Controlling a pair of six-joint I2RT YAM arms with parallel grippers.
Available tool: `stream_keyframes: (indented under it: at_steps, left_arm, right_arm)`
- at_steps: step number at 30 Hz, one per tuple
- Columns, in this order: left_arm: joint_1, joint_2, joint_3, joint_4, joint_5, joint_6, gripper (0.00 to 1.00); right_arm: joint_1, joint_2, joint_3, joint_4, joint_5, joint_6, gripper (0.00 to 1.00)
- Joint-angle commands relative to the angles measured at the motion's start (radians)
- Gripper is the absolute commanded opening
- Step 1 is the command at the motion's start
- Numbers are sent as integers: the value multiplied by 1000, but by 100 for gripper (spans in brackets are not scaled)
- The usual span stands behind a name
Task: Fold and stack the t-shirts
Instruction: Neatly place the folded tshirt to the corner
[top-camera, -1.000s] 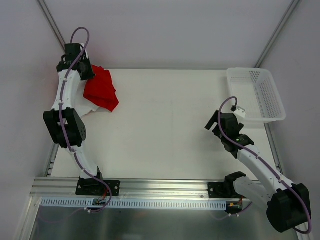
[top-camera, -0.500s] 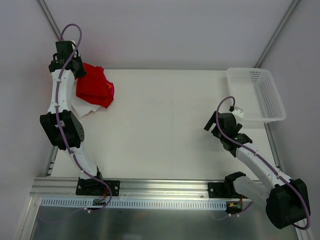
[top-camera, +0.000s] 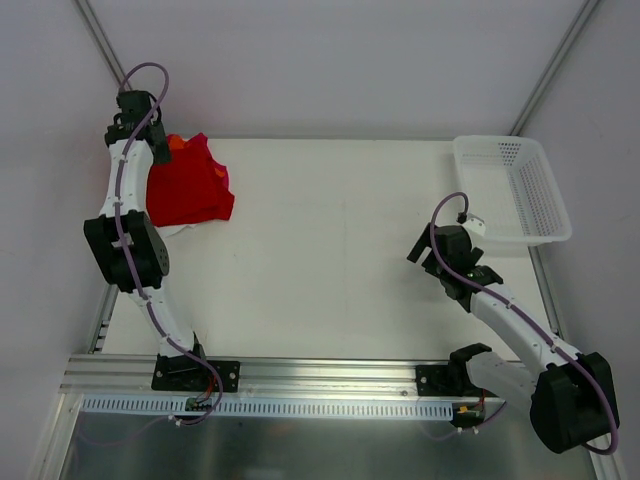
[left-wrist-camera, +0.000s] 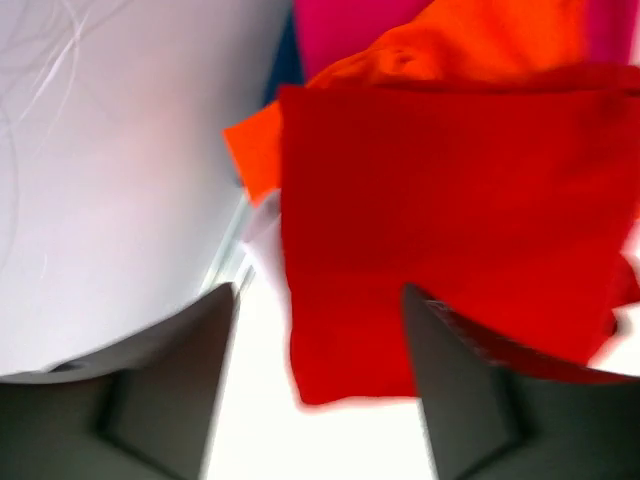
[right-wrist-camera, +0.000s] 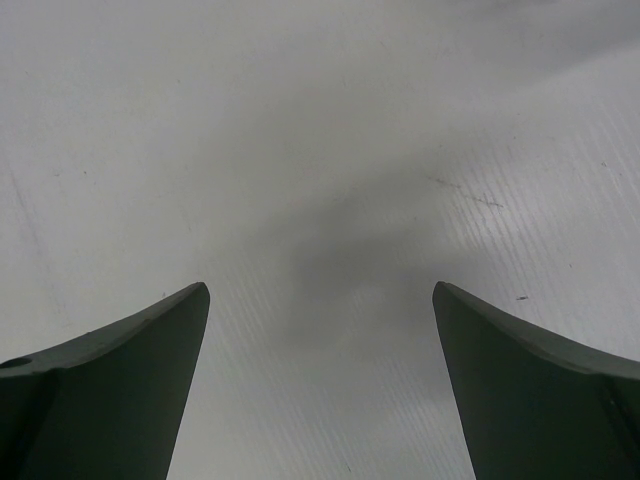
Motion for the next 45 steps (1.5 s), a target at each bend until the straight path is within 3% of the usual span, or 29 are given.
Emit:
stream_keyframes:
  at_steps: [1, 2, 3, 4, 12, 17, 21, 24, 25, 29, 32, 36, 41, 45]
  left_arm:
    - [14, 43, 4, 9, -161, 6, 74]
    - [16, 61, 7, 7, -217, 6, 82]
    - [20, 67, 10, 6, -246, 4, 97]
    - [27, 71, 15, 6, -271, -10, 99]
    - [31, -84, -55, -7, -391, -146, 99]
    - [-12, -239, -128, -60, -383, -183, 99]
    - [-24, -392, -181, -163, -198, -240, 99]
    - [-22, -537, -290, -160, 88, -237, 99]
    - [-22, -593, -322, -160, 253, -240, 99]
    - [-30, -718, -531, -13, 708, -258, 99]
    - [-61, -840, -759, 141, 810, -252, 99]
    - [-82, -1021, -896, 278, 873, -258, 99]
    - [-108, -1146, -947, 326, 813, -272, 99]
    - [-110, -1149, -947, 329, 841, -278, 99]
  right_arm:
    - [-12, -3, 7, 33, -10, 14, 99]
    - [-10, -4, 5, 33, -10, 13, 99]
    - [-13, -3, 5, 33, -11, 13, 99]
    - [-15, -3, 5, 33, -13, 13, 99]
    - [-19, 5, 8, 36, -20, 10, 99]
    - [-21, 0, 13, 36, -14, -8, 99]
    - [-16, -24, 4, 63, -13, -34, 100]
    - [-4, -31, 0, 70, -11, -43, 99]
    - [1, -31, -1, 74, -13, -45, 99]
    - [86, -38, 28, 76, -1, -83, 99]
    - [155, -46, 117, 1, 24, -97, 100]
    - [224, -20, 246, -64, -40, -129, 99]
    - [309, 136, 451, -192, -184, -218, 99]
    - [347, 360, 678, -308, -283, -310, 100]
